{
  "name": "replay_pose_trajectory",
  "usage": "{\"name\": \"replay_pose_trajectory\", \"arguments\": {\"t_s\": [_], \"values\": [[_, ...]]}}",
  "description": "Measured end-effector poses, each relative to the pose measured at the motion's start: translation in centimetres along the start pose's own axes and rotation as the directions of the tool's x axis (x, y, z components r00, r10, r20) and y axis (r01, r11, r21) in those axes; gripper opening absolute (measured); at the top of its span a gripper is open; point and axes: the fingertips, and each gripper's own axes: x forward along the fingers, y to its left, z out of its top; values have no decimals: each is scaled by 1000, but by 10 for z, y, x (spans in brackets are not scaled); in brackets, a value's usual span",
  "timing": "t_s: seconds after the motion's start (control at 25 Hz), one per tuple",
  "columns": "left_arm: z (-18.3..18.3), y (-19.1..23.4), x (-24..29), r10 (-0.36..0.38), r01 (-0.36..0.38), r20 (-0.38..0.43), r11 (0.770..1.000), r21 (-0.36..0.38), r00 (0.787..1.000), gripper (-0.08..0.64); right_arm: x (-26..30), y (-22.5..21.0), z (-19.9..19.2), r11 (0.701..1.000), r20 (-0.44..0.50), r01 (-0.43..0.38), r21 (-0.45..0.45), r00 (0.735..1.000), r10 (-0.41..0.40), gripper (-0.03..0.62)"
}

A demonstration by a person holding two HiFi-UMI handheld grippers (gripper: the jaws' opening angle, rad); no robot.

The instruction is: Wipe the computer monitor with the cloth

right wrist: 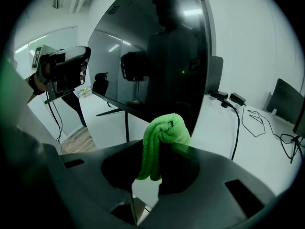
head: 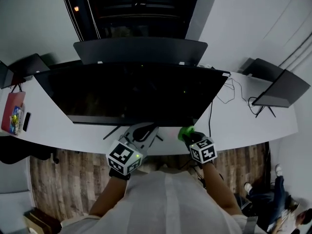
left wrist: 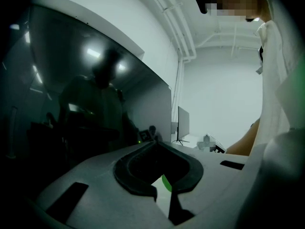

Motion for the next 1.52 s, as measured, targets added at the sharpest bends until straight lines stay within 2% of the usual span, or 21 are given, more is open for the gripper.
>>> {"name": "replay_pose_trajectory", "arguments": {"t_s": [0.24,0.72,1.52], "values": [[-1,20,-26,29,-29,18,999,-15,999,25,17,26,16,998,-11,-14,-56,1000,14,69],[-2,64,-83,56,-55,26,998,-26,998,25,49,85,47,994,-20,-34,-103,999,32,69],[-1,148,-192,95,-94,37,995,-16,995,25,107,185,99,991,-22,-33,-126,999,31,69]]}}
